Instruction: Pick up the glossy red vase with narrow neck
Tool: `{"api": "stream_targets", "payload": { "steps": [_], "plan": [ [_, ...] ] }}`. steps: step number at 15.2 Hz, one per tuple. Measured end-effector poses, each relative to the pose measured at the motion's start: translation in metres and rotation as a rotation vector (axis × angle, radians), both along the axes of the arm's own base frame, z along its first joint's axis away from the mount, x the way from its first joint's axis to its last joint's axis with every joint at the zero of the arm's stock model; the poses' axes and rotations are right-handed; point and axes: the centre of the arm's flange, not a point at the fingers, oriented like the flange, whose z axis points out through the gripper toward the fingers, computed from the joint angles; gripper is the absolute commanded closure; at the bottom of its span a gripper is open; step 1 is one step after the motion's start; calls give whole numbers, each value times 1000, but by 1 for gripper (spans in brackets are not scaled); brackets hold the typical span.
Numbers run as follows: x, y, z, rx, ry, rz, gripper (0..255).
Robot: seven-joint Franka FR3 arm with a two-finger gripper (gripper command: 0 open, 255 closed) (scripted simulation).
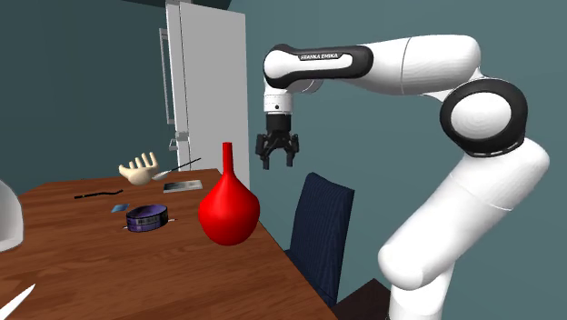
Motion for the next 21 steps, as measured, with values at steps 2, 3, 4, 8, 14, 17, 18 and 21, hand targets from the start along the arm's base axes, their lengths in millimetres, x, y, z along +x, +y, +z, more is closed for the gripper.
{"api": "stream_targets", "payload": {
  "steps": [2,3,4,8,14,17,18,21],
  "plan": [
    [10,19,15,-4,-5,-5,0],
    [12,29,20,-6,-7,-7,0],
    [14,40,23,-9,-10,-9,0],
    [35,82,55,-18,-19,-17,0],
    [56,139,89,-27,-32,-29,0],
    [57,142,79,-27,-33,-32,0],
    [57,142,74,-27,-33,-32,0],
    [59,143,59,-27,-33,-32,0]
  ]
}}
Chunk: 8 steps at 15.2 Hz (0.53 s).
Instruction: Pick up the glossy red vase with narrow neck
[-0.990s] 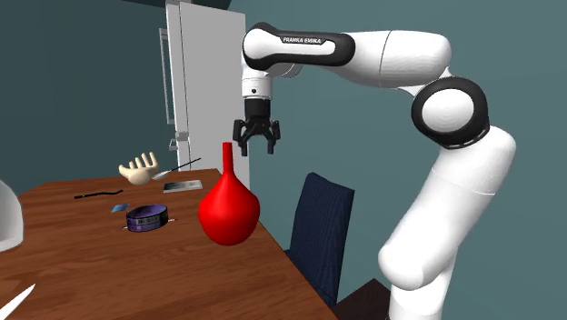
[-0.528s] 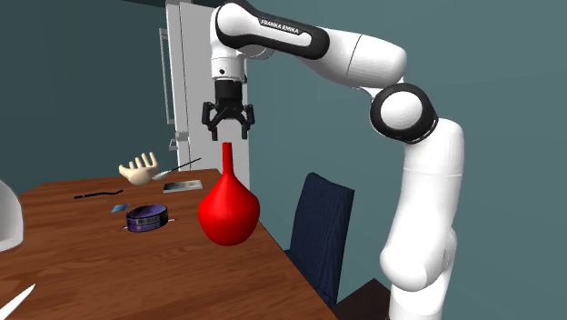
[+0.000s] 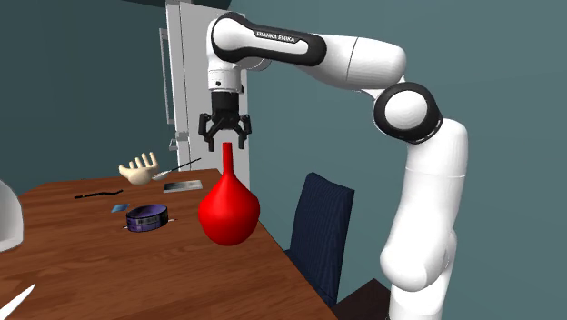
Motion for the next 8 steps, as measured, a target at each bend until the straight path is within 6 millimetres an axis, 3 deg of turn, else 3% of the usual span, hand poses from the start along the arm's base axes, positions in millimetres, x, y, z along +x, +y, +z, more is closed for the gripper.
{"api": "stream_targets", "payload": {
  "steps": [1,8],
  "plan": [
    [0,0,-2,0,0,0,255],
    [0,0,-4,1,-1,0,255]
  ]
}}
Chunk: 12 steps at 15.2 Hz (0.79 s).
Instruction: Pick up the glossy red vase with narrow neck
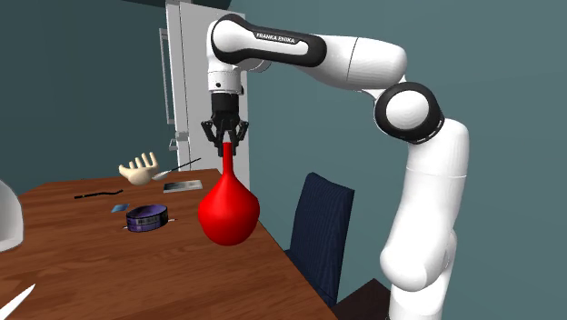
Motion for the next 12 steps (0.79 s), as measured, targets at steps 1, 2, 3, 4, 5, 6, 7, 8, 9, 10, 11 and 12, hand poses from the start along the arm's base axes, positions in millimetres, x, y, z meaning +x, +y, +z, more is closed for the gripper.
{"api": "stream_targets", "payload": {
  "steps": [1,2,3,4,5,6,7,8,9,10,11,12],
  "plan": [
    [0,0,0,0,0,0,255],
    [0,0,0,0,0,0,255],
    [0,0,0,0,0,0,255],
    [0,0,2,0,1,0,255],
    [1,0,5,-1,2,0,255],
    [0,0,11,-1,2,0,255],
    [0,0,15,-1,2,0,255],
    [0,-1,20,-1,2,0,255],
    [0,-1,26,-1,2,0,255],
    [0,-1,31,-1,2,0,255],
    [0,-1,36,-1,2,0,255],
    [1,0,41,-1,2,0,255]
  ]
}}
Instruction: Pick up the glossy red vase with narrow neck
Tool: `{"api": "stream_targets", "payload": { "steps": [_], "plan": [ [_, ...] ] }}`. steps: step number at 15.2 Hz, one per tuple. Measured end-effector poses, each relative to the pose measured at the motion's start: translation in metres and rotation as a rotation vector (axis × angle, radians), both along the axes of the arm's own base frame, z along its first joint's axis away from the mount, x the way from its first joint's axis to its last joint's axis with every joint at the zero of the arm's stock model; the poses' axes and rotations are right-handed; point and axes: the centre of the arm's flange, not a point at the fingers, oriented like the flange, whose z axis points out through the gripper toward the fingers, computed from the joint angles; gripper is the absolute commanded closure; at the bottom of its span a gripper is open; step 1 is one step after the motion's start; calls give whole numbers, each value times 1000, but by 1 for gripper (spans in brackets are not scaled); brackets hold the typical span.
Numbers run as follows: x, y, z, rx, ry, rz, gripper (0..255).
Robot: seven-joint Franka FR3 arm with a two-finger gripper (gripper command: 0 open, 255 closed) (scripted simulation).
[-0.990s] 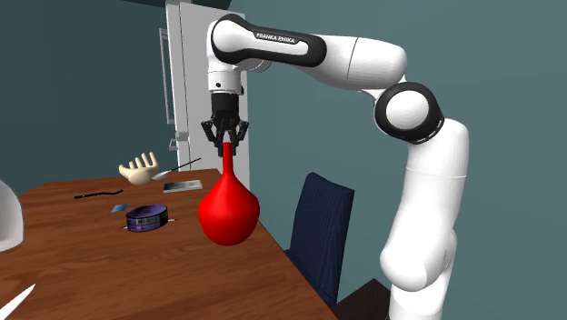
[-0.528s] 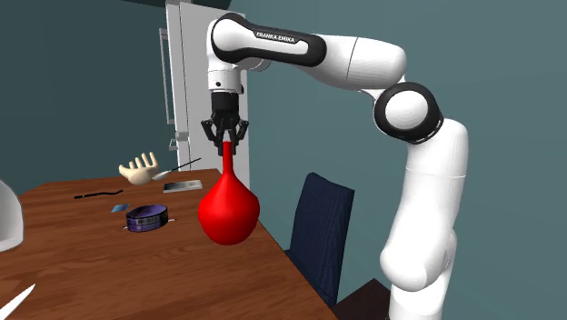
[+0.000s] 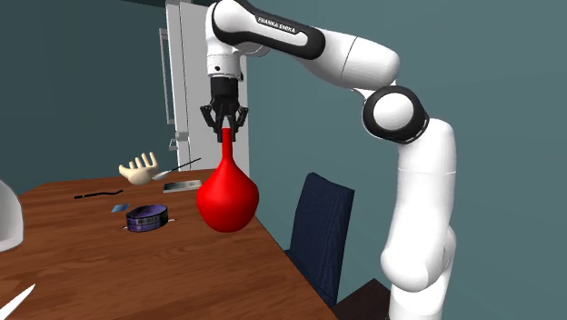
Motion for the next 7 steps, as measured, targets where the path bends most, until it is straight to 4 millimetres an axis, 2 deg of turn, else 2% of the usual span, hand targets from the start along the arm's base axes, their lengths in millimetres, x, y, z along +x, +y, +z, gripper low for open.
{"api": "stream_targets", "payload": {
  "steps": [7],
  "plan": [
    [-1,0,35,0,0,0,255]
  ]
}}
